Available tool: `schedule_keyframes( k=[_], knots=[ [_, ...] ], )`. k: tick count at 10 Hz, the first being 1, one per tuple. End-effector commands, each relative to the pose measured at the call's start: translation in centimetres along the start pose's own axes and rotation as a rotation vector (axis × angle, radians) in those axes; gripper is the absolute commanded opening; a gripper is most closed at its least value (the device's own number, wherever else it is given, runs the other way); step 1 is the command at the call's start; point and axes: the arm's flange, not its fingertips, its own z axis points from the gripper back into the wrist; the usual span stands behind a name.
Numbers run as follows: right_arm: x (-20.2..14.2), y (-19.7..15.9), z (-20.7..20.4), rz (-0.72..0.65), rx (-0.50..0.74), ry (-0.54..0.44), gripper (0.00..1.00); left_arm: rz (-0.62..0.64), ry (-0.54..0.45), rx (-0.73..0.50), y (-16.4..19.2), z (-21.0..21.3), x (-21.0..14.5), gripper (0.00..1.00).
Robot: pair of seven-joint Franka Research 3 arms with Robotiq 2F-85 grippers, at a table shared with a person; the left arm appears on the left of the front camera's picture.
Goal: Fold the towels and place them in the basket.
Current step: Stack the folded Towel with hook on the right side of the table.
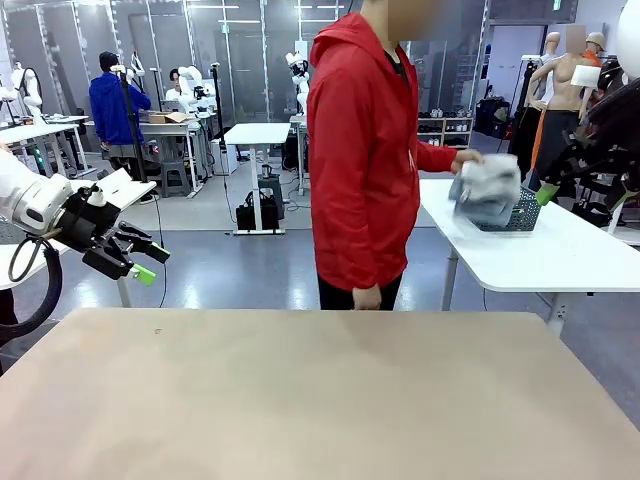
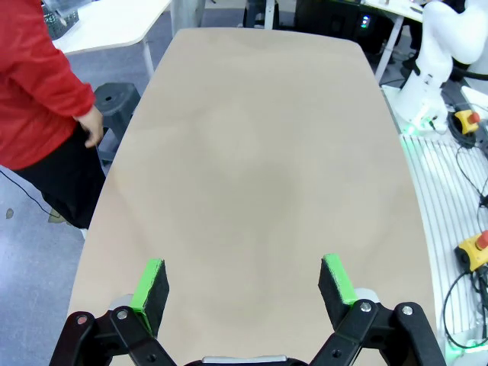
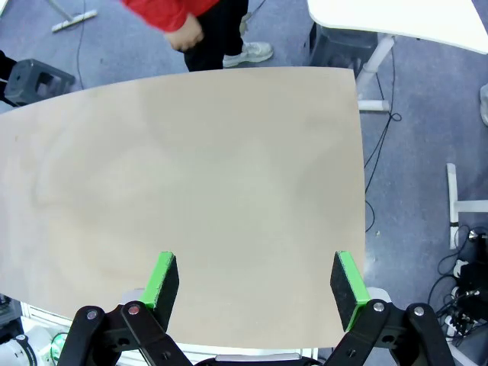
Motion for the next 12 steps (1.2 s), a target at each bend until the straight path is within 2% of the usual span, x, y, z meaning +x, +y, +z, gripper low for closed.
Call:
schedule_keyframes(
  k=[1, 12],
  knots=[
    [0.03, 0.13, 0.05, -0.002, -0.004, 0.007, 1.00, 0.001, -0.001, 0.001, -0.07, 0.06, 0.06, 1.00],
    [0.03, 0.13, 0.05, -0.002, -0.004, 0.007, 1.00, 0.001, -0.001, 0.001, -0.07, 0.06, 0.06, 1.00]
  ],
)
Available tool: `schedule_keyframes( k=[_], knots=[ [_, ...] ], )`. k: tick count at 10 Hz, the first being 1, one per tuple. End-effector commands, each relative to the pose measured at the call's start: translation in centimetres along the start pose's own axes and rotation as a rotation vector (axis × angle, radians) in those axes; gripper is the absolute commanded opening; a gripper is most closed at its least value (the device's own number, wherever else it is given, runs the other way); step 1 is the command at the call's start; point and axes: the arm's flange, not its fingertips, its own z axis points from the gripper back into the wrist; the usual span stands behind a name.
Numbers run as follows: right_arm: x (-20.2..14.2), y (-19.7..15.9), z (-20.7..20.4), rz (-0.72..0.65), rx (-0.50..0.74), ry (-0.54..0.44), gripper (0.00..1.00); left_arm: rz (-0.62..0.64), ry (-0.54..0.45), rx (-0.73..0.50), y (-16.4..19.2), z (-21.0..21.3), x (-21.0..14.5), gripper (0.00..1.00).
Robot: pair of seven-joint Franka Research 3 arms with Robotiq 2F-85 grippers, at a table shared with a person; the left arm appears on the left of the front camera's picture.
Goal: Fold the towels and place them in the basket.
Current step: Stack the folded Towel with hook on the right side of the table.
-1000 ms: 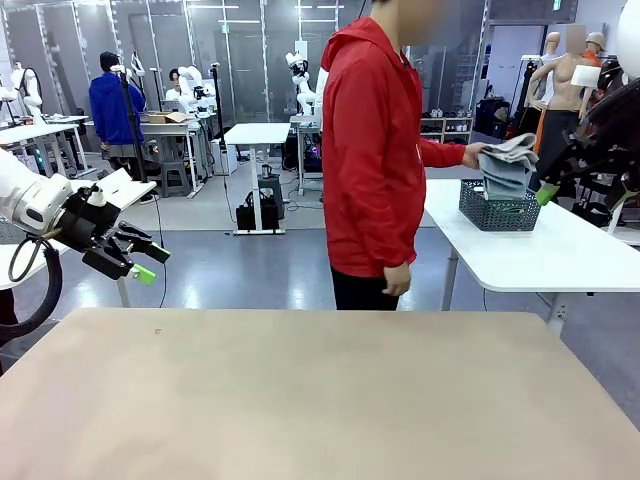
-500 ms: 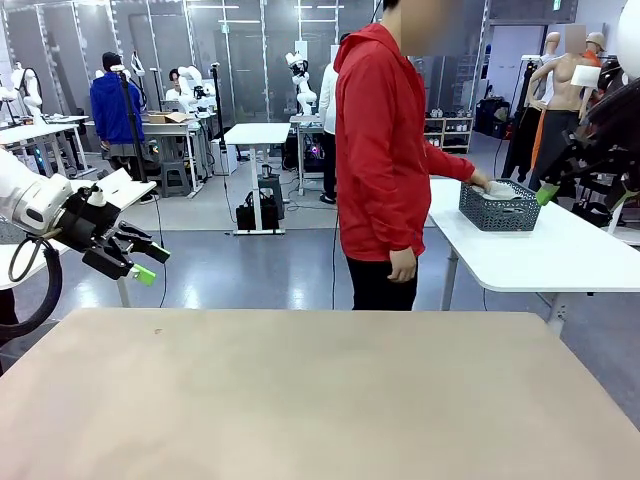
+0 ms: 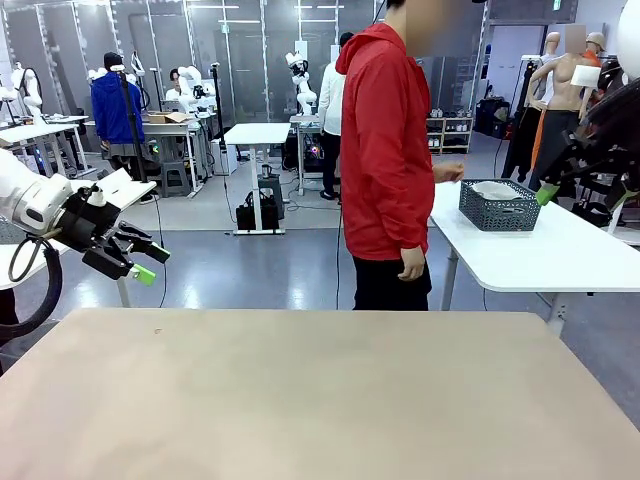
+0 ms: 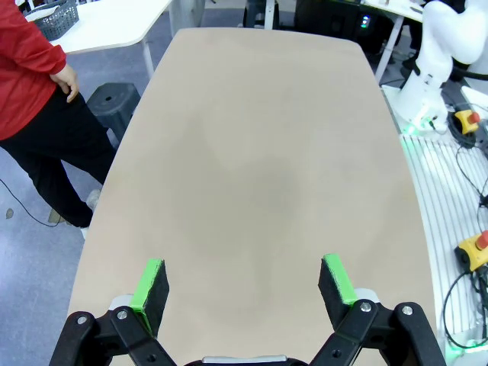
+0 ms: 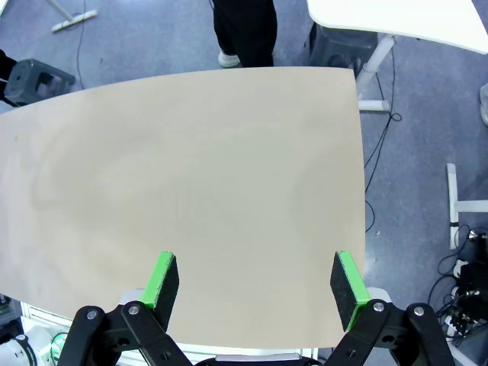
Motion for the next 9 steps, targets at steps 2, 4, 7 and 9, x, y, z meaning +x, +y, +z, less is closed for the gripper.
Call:
schedule_keyframes(
  k=[2, 4, 7, 9],
  knots=[
    [0.03, 0.13, 0.05, -0.002, -0.004, 0.007, 1.00, 0.001, -0.001, 0.001, -0.07, 0.06, 0.06, 1.00],
    [0.03, 0.13, 0.05, -0.002, -0.004, 0.007, 1.00, 0.001, -0.001, 0.001, -0.07, 0.06, 0.06, 1.00],
    [0.03, 0.13, 0.05, -0.002, -0.004, 0.007, 1.00, 0.001, -0.001, 0.001, -0.07, 0.06, 0.06, 1.00],
    [0.03, 0.13, 0.05, -0.002, -0.004, 0.007, 1.00, 0.001, -0.001, 0.001, -0.07, 0.06, 0.06, 1.00]
  ],
)
